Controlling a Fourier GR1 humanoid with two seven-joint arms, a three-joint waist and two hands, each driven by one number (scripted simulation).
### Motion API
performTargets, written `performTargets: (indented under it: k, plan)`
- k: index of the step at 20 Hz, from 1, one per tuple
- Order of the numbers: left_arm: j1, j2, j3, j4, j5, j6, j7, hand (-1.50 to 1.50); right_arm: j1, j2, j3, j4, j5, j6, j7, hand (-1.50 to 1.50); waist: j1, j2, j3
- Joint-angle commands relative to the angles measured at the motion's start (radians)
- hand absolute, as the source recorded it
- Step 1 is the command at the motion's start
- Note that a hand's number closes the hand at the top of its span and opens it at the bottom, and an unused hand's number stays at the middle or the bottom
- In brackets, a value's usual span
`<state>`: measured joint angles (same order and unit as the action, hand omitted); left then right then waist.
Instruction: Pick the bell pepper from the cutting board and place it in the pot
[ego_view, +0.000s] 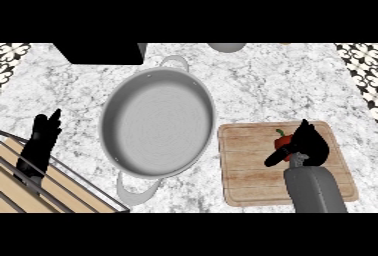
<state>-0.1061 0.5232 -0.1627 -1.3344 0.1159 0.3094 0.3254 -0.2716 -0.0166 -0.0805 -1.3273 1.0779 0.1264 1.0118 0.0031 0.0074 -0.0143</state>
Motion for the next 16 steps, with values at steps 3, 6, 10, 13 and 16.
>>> performTargets:
  k: [3,6,10,13,16]
  plan:
    - [0.023,0.024,0.047,-0.073,-0.028,-0.019,0.017,0.00,0.049,0.016,0.027,-0.046,-0.019,-0.012,0.040,1.50,0.000,-0.009,0.015]
    - [0.020,0.025,0.068,-0.067,-0.010,-0.064,0.015,0.00,0.010,-0.021,0.022,0.037,0.018,-0.082,-0.044,1.50,0.004,-0.008,0.015]
    - [0.031,0.006,0.048,-0.121,-0.040,-0.040,0.045,0.00,-0.008,-0.068,0.043,0.093,0.078,-0.113,-0.074,1.50,0.009,-0.008,0.015]
    - [0.008,-0.040,0.057,-0.033,-0.056,-0.023,-0.006,0.00,0.037,-0.050,0.118,-0.010,0.130,-0.077,-0.036,1.50,-0.003,-0.009,0.014]
    - [0.004,-0.013,0.088,-0.031,-0.051,-0.066,-0.019,0.00,-0.025,-0.091,0.076,0.093,0.141,-0.126,-0.068,1.50,0.003,-0.007,0.014]
